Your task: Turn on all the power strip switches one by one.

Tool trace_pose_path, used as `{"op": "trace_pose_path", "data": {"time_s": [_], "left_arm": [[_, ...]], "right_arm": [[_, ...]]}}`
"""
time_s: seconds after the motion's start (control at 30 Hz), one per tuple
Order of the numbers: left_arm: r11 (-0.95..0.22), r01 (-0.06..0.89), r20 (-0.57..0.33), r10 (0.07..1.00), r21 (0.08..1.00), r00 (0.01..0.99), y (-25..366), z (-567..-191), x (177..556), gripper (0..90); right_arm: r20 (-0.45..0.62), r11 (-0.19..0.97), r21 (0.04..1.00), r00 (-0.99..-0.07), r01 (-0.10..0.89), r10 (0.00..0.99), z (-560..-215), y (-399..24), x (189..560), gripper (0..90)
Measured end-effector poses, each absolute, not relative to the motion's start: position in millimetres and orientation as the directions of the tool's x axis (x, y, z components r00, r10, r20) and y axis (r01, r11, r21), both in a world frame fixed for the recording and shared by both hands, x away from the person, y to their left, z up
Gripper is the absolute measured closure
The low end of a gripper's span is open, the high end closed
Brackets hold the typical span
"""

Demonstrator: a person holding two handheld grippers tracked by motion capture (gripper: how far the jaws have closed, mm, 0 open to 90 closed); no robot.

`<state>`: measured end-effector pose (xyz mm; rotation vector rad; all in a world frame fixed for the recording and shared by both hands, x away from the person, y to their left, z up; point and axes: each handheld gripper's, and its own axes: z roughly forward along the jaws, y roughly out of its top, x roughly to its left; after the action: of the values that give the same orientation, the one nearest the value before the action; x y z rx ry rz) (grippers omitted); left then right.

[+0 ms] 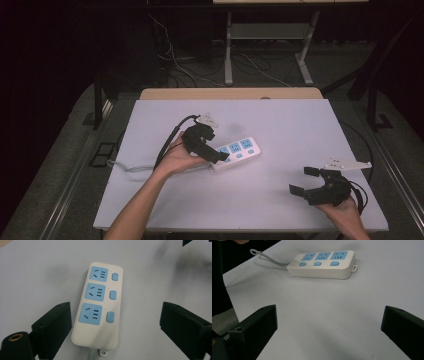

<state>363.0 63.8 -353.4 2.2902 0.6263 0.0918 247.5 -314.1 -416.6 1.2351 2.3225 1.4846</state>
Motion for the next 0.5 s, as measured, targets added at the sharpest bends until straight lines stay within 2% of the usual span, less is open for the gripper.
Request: {"op": "trace_pose_path", "data": {"time_s": [0.4,0.5], "left_arm": [[-0.625,0.398,-0.117,0.441,0.671,0.890,54.9,-363.8,368.6,30.6],[-0.632,0.398,-0.118,0.438,0.664,0.891,52.3,-367.1,370.1,32.6]], "right_arm": [[0.308,0.186,0.802,-0.659,0.568,0.686,-416.6,-314.2,247.6,0.4],[0.307,0.187,0.802,-0.660,0.567,0.686,-416.8,-314.2,247.7,0.4]]}}
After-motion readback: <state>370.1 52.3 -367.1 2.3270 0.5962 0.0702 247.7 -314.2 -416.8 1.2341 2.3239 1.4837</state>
